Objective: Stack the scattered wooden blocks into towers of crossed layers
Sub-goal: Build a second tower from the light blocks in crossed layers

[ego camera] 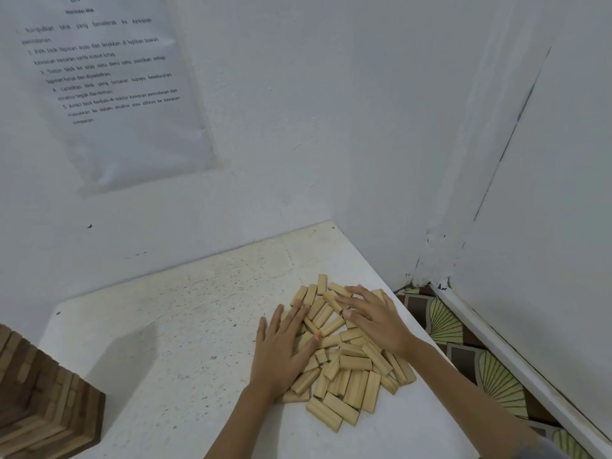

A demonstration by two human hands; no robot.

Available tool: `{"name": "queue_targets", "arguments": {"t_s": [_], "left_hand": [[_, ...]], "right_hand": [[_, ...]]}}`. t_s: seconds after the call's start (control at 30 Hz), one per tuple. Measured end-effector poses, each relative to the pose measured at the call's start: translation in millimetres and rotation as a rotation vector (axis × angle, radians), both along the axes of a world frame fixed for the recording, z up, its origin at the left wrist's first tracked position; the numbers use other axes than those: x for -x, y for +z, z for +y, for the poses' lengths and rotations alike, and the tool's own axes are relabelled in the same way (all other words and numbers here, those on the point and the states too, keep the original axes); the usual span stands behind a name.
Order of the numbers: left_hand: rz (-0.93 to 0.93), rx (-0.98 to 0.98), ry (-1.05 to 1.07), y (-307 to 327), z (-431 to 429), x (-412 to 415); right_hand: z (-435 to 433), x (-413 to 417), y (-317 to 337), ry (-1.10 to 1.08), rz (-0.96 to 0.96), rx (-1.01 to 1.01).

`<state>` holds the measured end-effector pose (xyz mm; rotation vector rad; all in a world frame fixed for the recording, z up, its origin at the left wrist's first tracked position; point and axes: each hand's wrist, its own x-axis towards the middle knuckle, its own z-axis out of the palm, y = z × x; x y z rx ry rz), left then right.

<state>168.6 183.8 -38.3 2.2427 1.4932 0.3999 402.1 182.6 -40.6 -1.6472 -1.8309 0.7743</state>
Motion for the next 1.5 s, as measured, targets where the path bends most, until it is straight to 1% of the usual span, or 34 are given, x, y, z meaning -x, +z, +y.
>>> {"name": "queue_targets", "arguments": {"t_s": [0.13, 0.4, 0.47, 0.6, 0.67, 0.73, 0.83, 0.97, 1.03, 1.13, 1.27, 1.37, 1.43, 1.5], "left_hand": [[-0.007, -0.007, -0.013, 0.3, -9.5, -3.7], [-0.027, 0.011, -0.025, 0.8, -29.3, -8.5], [-0.098, 0.069, -0.019, 4.1, -28.8, -8.6], [-0.392, 0.259, 0.023, 11.9, -22.4, -3.4], [-0.456, 0.251, 0.044, 14.8, -20.7, -0.1], [-0.489, 0.205, 0.074, 17.6, -20.4, 1.6], [-0.588, 0.177, 0.131, 23.1, -18.2, 2.2], [-0.596, 0.059, 0.228, 25.6, -5.8, 0.0], [-0.568, 0.049, 0.263, 25.9, 5.9, -3.7], [-0.515, 0.083, 0.269, 27.2, 22.3, -13.5], [-0.406, 0.130, 0.251, 25.2, 39.6, -29.3], [-0.343, 0.097, 0.244, 21.7, 46.4, -36.3], [-0.353, 0.088, 0.255, 19.9, 47.4, -38.6], [-0.411, 0.113, 0.288, 19.6, 47.1, -39.9]], "right_hand": [[-13.6, -4.5, -1.0, -0.020, 0.025, -0.007], [-32.1, -13.3, 3.5, -0.022, 0.150, -0.040], [-36.6, -14.9, 7.4, -0.025, 0.200, -0.035], [-41.4, -14.6, 18.2, -0.056, 0.405, 0.015], [-39.4, -13.5, 23.9, -0.116, 0.522, 0.021], [-35.7, -13.0, 28.7, -0.194, 0.575, 0.009], [-27.7, -11.5, 31.3, -0.303, 0.515, -0.074], [-4.7, -4.9, 32.2, -0.387, 0.397, -0.152], [11.8, 1.7, 34.0, -0.373, 0.369, -0.123], [35.2, 15.2, 35.7, -0.342, 0.293, -0.035], [60.2, 31.9, 31.6, -0.299, 0.156, -0.018], [71.5, 39.6, 27.9, -0.289, 0.080, 0.019], [75.6, 42.4, 26.1, -0.291, 0.014, 0.018], [77.7, 44.7, 24.5, -0.305, -0.032, 0.011]]}}
